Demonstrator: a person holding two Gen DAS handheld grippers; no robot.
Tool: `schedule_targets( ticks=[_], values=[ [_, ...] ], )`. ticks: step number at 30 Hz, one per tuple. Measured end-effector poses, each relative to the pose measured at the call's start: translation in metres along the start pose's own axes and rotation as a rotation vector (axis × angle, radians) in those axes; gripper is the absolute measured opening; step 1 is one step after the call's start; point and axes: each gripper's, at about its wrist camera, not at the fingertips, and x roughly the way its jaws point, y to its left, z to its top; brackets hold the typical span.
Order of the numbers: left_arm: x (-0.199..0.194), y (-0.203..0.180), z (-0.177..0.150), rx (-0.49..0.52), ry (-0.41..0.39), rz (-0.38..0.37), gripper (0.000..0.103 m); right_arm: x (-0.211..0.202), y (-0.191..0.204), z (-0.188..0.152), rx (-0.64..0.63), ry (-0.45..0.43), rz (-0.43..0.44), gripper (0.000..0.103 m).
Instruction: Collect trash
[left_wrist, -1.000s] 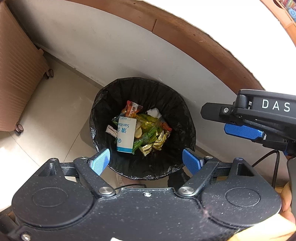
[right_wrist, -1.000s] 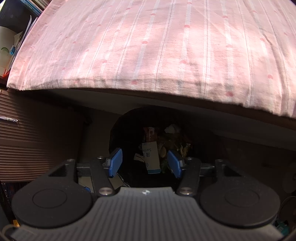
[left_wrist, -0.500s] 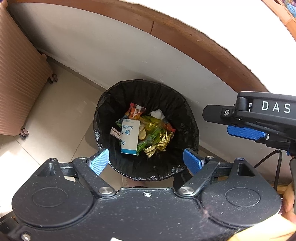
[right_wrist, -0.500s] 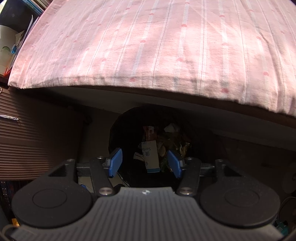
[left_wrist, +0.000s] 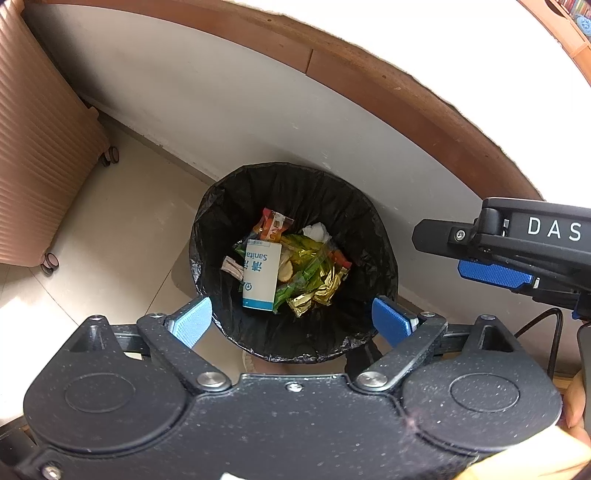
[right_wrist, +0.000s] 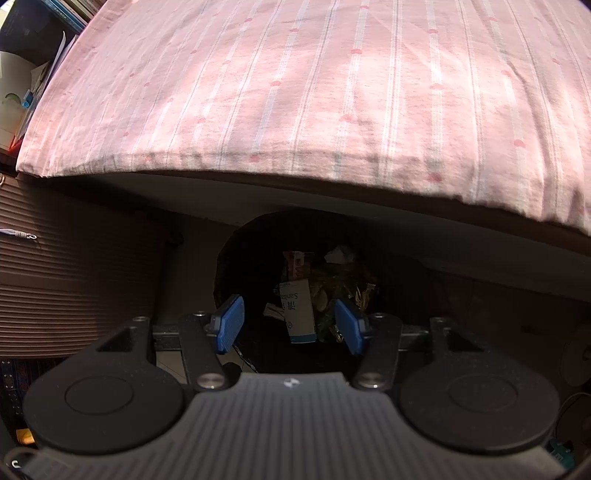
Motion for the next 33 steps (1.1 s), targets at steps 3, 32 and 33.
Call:
schedule_targets(
  ticks=[3,32,33],
  values=[
    [0.0004,-0.0002,0.0004,-0.001,0.004,-0.006,0.094,0.0,0.0001,-0.0006,0.002,-0.001,0.001,0.069],
    [0.0087,0.0038,-0.0025,0.004,0.024,-0.014,0.095,0.0029,0.0001,-0.0025,0.004,0.005,-0.002,0.07],
    [0.009,0.0042,-0.0023,0.002,0.025,-0.016,0.095,0.0032,0.0004,-0.0027,0.003,0.006,-0.002,0.07]
  ],
)
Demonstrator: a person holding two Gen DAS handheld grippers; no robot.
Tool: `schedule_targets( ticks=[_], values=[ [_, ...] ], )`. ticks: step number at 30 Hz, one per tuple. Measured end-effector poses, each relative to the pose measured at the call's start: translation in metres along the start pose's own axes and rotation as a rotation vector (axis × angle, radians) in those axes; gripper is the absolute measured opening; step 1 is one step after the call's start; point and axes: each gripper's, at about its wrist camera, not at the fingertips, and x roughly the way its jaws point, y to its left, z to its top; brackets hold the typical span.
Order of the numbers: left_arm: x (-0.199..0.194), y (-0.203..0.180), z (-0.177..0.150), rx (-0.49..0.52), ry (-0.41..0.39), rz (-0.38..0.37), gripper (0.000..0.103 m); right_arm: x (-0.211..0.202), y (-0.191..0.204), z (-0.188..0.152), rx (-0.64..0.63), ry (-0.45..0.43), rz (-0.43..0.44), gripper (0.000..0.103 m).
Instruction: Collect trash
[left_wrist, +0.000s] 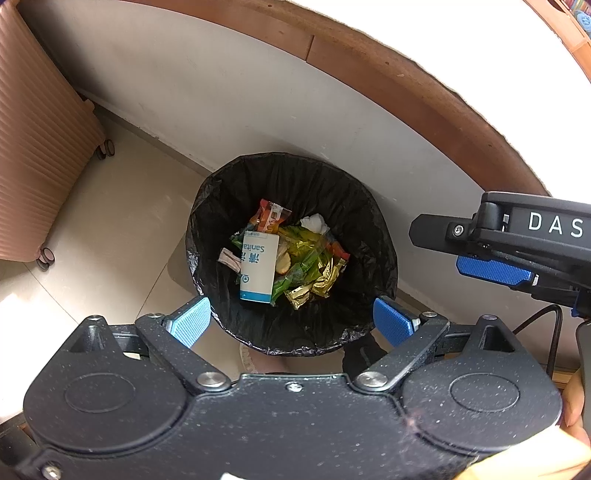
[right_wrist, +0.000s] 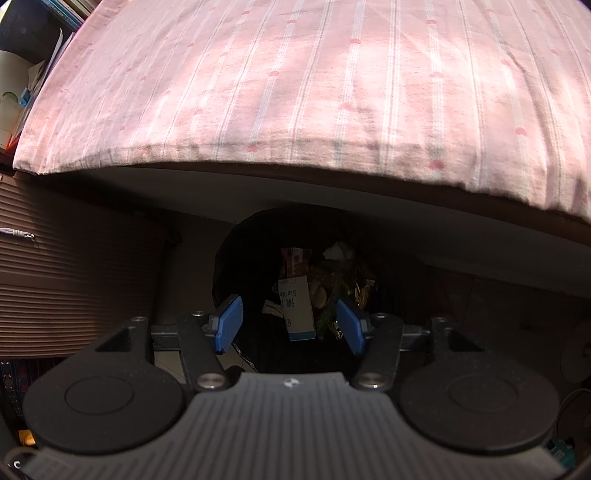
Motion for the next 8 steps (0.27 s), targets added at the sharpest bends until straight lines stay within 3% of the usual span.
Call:
schedule_targets(
  ticks=[8],
  values=[
    [-0.0049,0.0061,0.0018,-0.014,-0.025,-0.015,0.095,0.0029,0.0017,-0.0008,0.007,0.006,-0.002,0.07]
  ],
)
